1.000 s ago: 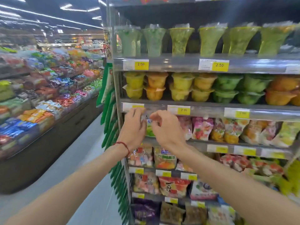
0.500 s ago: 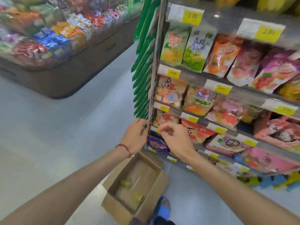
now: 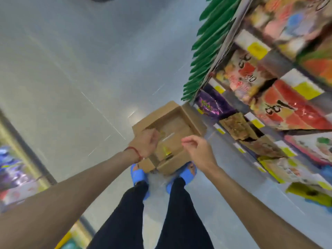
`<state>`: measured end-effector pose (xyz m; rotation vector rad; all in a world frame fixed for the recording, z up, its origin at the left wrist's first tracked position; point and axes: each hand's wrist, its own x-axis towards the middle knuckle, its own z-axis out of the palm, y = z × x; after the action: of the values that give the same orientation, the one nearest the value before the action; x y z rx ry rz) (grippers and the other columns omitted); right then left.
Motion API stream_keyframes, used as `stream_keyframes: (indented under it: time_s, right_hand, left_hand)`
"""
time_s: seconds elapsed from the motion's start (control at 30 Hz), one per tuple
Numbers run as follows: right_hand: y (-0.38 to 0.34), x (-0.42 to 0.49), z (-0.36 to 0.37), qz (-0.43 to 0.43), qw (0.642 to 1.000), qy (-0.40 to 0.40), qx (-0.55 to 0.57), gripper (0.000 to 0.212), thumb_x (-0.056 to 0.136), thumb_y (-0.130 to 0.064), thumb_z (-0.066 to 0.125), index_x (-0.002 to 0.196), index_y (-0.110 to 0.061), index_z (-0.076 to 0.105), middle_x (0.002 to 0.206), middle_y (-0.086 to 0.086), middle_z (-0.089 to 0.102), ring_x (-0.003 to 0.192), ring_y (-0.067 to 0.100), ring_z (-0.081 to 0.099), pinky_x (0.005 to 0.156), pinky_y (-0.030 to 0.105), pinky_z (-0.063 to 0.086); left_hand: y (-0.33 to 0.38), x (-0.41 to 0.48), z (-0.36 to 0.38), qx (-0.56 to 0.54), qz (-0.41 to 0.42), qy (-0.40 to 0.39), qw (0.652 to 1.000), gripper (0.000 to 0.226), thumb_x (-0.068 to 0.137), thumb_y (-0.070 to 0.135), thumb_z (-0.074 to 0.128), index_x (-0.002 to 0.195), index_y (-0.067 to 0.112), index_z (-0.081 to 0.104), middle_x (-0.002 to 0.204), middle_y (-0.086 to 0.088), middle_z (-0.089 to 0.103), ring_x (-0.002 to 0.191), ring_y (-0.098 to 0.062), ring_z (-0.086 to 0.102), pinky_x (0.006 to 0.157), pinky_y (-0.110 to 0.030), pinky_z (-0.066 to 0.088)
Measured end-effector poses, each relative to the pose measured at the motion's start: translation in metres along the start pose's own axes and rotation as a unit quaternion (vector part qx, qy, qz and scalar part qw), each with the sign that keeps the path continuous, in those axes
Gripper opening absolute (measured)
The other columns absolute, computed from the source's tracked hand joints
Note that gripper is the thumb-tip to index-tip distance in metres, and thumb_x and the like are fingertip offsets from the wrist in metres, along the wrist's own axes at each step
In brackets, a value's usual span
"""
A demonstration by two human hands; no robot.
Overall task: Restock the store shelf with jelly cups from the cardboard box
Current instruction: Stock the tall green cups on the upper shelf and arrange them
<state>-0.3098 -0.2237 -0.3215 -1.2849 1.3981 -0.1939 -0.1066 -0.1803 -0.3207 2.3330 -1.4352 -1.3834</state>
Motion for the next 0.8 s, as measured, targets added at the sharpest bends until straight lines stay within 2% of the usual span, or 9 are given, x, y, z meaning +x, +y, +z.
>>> stream_keyframes:
  time_s: [0.1, 0.17, 0.23, 0.33, 0.4, 0.47, 0.6, 0.67, 0.8]
  right_hand:
    - [0.035, 0.018, 0.029, 0.078, 0.997, -0.019, 0.015, 0.016, 0.094, -0.011, 0.062, 0.104, -0.019, 0.073, 0.097, -0.008, 0.071, 0.095, 0.009, 0.065, 0.083, 0.019, 0.05]
    - [0.053, 0.028, 0.048, 0.106, 0.994, -0.019, 0.022, 0.015, 0.094, -0.013, 0.062, 0.104, -0.019, 0.073, 0.096, -0.006, 0.071, 0.095, 0.011, 0.066, 0.086, 0.024, 0.053]
    - [0.081, 0.045, 0.074, 0.135, 0.99, -0.014, 0.036, 0.016, 0.095, -0.012, 0.061, 0.105, -0.017, 0.072, 0.093, -0.007, 0.069, 0.089, 0.007, 0.064, 0.08, 0.015, 0.051]
    - [0.124, 0.076, 0.114, 0.173, 0.984, 0.009, 0.043, 0.02, 0.094, -0.009, 0.058, 0.106, -0.016, 0.072, 0.095, -0.006, 0.07, 0.083, 0.002, 0.061, 0.066, 0.003, 0.045]
    - [0.158, 0.103, 0.147, 0.197, 0.979, 0.018, 0.041, 0.019, 0.093, -0.01, 0.058, 0.104, -0.018, 0.072, 0.096, -0.004, 0.071, 0.089, 0.009, 0.064, 0.069, 0.007, 0.047]
    - [0.185, 0.126, 0.171, 0.216, 0.975, 0.021, 0.043, 0.016, 0.093, -0.012, 0.059, 0.101, -0.02, 0.07, 0.095, -0.006, 0.07, 0.092, 0.013, 0.065, 0.075, 0.019, 0.049]
    - [0.248, 0.182, 0.221, 0.218, 0.975, 0.034, 0.034, 0.017, 0.092, -0.008, 0.06, 0.105, -0.014, 0.07, 0.094, -0.002, 0.067, 0.088, 0.013, 0.062, 0.07, 0.013, 0.044]
    - [0.278, 0.207, 0.243, 0.221, 0.974, 0.029, 0.032, 0.019, 0.092, -0.009, 0.062, 0.108, -0.012, 0.07, 0.098, 0.0, 0.068, 0.095, 0.018, 0.065, 0.08, 0.022, 0.049]
    - [0.324, 0.254, 0.272, 0.217, 0.974, 0.031, -0.051, 0.032, 0.09, -0.027, 0.066, 0.121, -0.021, 0.064, 0.118, 0.0, 0.066, 0.115, 0.025, 0.059, 0.098, 0.041, 0.05]
  left_hand:
    - [-0.043, 0.028, 0.027, 0.021, -0.026, -0.032, 0.999, 0.043, 0.074, 0.03, 0.037, 0.104, 0.016, 0.064, 0.105, -0.008, 0.068, 0.099, -0.032, 0.063, 0.087, -0.042, 0.051]
    - [-0.062, 0.04, 0.038, 0.039, -0.035, -0.044, 0.998, 0.032, 0.085, 0.02, 0.044, 0.108, 0.009, 0.064, 0.109, -0.011, 0.067, 0.099, -0.033, 0.062, 0.088, -0.041, 0.05]
    - [-0.092, 0.067, 0.058, 0.054, -0.032, -0.059, 0.996, 0.028, 0.091, 0.007, 0.051, 0.117, 0.003, 0.061, 0.115, -0.014, 0.064, 0.104, -0.032, 0.06, 0.092, -0.039, 0.047]
    - [-0.141, 0.108, 0.084, 0.072, -0.035, -0.084, 0.993, 0.038, 0.088, 0.002, 0.056, 0.126, 0.006, 0.057, 0.122, -0.013, 0.059, 0.111, -0.03, 0.057, 0.094, -0.035, 0.046]
    - [-0.177, 0.143, 0.104, 0.099, -0.028, -0.1, 0.99, 0.042, 0.084, 0.003, 0.057, 0.126, 0.008, 0.055, 0.122, -0.014, 0.057, 0.112, -0.031, 0.057, 0.096, -0.039, 0.046]
    - [-0.204, 0.173, 0.119, 0.141, -0.006, -0.113, 0.983, 0.045, 0.081, 0.006, 0.059, 0.126, 0.01, 0.053, 0.122, -0.013, 0.055, 0.112, -0.033, 0.056, 0.095, -0.044, 0.046]
    - [-0.247, 0.243, 0.16, 0.178, 0.033, -0.148, 0.972, 0.051, 0.079, 0.001, 0.058, 0.129, 0.009, 0.048, 0.122, -0.011, 0.049, 0.105, -0.027, 0.054, 0.087, -0.039, 0.048]
    - [-0.263, 0.276, 0.18, 0.194, 0.055, -0.16, 0.966, 0.053, 0.078, -0.001, 0.056, 0.129, 0.008, 0.046, 0.122, -0.01, 0.044, 0.104, -0.024, 0.05, 0.084, -0.035, 0.046]
    - [-0.289, 0.337, 0.22, 0.266, 0.093, -0.157, 0.947, 0.053, 0.073, 0.0, 0.06, 0.123, 0.008, 0.043, 0.127, -0.011, 0.039, 0.117, -0.032, 0.047, 0.092, -0.049, 0.048]
